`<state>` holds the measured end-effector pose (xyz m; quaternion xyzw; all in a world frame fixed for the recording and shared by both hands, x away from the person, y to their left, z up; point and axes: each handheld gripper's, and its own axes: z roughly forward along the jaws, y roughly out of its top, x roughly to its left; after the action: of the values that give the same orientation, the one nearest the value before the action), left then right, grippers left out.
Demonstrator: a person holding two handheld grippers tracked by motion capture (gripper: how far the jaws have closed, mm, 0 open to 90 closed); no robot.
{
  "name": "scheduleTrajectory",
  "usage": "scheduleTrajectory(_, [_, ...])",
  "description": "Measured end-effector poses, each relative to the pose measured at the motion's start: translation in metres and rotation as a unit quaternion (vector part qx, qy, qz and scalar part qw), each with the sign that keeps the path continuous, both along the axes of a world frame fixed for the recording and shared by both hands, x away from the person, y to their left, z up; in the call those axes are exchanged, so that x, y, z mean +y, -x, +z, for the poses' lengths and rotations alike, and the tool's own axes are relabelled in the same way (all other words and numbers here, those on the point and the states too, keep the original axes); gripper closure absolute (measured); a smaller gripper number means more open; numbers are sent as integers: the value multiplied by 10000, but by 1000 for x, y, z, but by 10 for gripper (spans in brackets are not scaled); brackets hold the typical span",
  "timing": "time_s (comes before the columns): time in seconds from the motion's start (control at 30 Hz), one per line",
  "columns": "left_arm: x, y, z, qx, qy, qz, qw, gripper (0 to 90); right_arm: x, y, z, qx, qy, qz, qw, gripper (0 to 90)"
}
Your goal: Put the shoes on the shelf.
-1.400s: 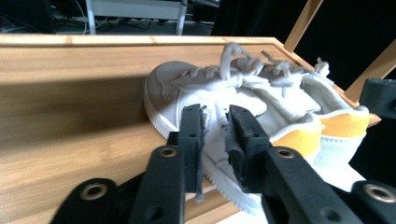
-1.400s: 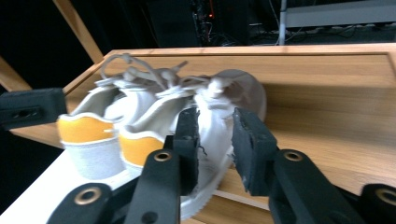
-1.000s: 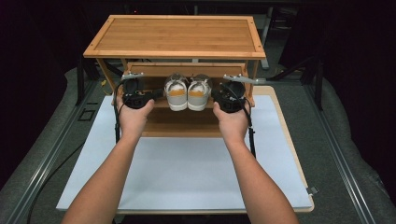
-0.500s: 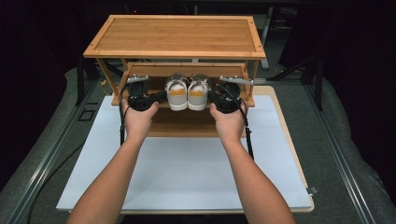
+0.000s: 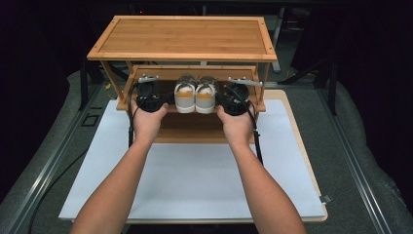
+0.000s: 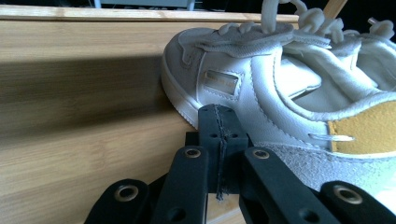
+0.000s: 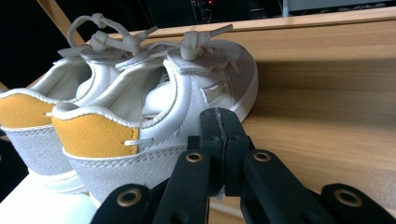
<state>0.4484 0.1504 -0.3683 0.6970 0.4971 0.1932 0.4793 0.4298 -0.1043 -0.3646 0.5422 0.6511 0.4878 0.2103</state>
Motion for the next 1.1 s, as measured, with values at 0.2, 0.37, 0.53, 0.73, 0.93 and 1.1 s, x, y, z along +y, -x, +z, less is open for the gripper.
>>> scheduleTrajectory(0.2, [-1,-8,1,39,-61,-23,10000,900,-4,-9,-1,51,-77,-4,10000,900])
scheduleTrajectory(0.37, [-2,-16,1,69,-48,37,10000,900,-4,-18,-1,67,-174,-38,9998,900])
scheduleTrajectory(0.53, [-2,-22,1,107,32,19,9999,900,-1,-23,0,58,-6,-63,10000,900])
scheduleTrajectory(0.73, [-2,-29,-1,98,53,27,9999,900,-2,-29,0,75,13,-3,10000,900])
scheduleTrajectory(0.93, [-3,-34,-1,148,58,84,9998,900,0,-34,1,66,181,-25,9998,900])
scheduleTrajectory(1.1, [-2,-38,-1,122,52,31,9999,900,-1,-38,1,74,174,-17,9998,900])
